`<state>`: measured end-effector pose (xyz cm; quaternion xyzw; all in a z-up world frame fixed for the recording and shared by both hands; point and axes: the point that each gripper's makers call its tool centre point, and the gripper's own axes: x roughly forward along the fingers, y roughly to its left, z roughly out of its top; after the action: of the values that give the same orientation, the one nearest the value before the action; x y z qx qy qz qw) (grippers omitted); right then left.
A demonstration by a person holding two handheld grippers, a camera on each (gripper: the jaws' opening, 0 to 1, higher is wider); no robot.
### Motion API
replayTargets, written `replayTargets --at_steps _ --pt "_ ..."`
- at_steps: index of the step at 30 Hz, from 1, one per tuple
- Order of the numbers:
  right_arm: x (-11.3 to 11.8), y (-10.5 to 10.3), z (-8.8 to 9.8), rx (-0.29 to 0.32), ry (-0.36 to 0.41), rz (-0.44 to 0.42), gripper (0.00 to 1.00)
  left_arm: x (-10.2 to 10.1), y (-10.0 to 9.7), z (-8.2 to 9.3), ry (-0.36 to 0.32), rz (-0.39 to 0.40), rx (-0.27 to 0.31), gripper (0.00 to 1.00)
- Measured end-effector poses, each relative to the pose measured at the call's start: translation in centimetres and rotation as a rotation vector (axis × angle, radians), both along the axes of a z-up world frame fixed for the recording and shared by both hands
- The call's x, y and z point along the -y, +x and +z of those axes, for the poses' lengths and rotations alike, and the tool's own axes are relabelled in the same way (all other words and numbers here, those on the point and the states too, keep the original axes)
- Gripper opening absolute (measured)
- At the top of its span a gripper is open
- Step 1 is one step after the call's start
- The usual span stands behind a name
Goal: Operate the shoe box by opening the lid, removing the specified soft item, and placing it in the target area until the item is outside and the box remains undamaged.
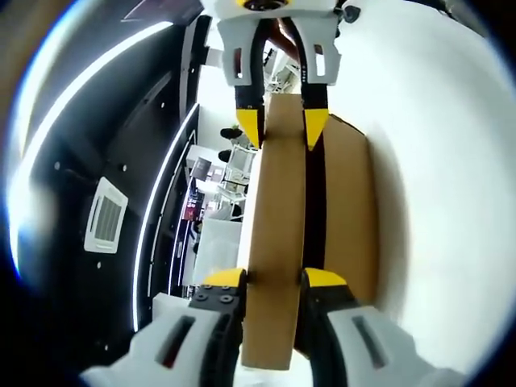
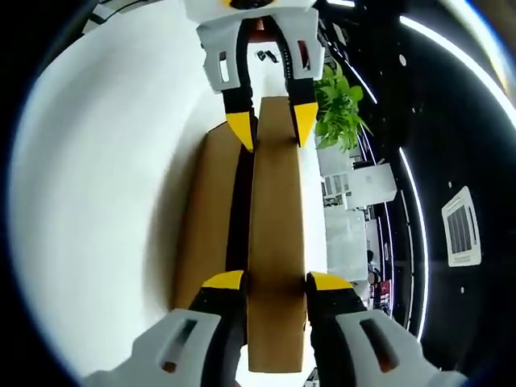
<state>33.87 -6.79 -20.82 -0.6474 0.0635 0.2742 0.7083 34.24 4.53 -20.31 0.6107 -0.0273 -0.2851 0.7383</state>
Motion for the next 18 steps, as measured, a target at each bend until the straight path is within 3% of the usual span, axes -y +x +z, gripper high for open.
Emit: replayTargets --at_steps 7,18 --pt "0.0 0.1 0.3 -0.020 0.018 0.001 0.28 -0.1 0.2 0.4 -0.003 -0.002 -0.015 0.27" --pt "0.0 0.7 1.2 -0.107 0.025 0.008 0.28 0.0 0.3 1.3 -0.005 -0.015 -0.067 0.27"
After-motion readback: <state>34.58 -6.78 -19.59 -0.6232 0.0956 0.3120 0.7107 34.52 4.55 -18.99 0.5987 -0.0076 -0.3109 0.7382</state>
